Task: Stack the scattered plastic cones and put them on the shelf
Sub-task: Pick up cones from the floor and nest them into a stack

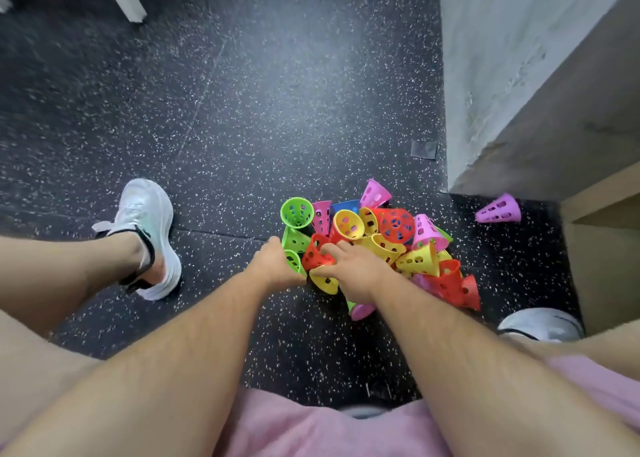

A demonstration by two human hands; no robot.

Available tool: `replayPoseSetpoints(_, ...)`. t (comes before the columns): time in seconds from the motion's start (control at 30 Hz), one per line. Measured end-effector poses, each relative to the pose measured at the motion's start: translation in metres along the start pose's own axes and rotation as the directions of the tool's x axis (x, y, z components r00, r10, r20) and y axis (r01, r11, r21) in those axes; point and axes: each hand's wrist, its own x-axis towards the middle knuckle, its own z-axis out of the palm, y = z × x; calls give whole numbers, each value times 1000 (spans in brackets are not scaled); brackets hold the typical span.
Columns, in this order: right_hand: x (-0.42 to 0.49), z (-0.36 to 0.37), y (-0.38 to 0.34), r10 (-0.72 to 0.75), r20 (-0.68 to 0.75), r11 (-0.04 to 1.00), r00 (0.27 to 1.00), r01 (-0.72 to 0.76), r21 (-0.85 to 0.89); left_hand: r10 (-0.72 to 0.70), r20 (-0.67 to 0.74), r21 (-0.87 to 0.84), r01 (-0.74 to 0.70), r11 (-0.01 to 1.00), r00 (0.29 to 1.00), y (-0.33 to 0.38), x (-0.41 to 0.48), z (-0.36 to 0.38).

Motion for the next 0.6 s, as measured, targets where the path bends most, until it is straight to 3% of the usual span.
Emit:
replayPoseSetpoints(0.13,5,20,-21,-59,-21,997,998,58,-46,114,-33,28,-113,993,993,-15,-5,18)
replayPoseSetpoints(0.27,2,24,-26,63,-48,998,997,-64,-16,147,-43,-40,-148,988,988,-32,-9,28)
replayPoseSetpoints(0.4,-4,25,-20,152,20,988,988,-152,36,133,-84,-92,-140,986,988,-41,-17,33)
replayPoseSetpoints(0.6,-9,41,-22,192,-34,981,981,-191,31,101,-101,-148,-115,982,990,-49,-27,47)
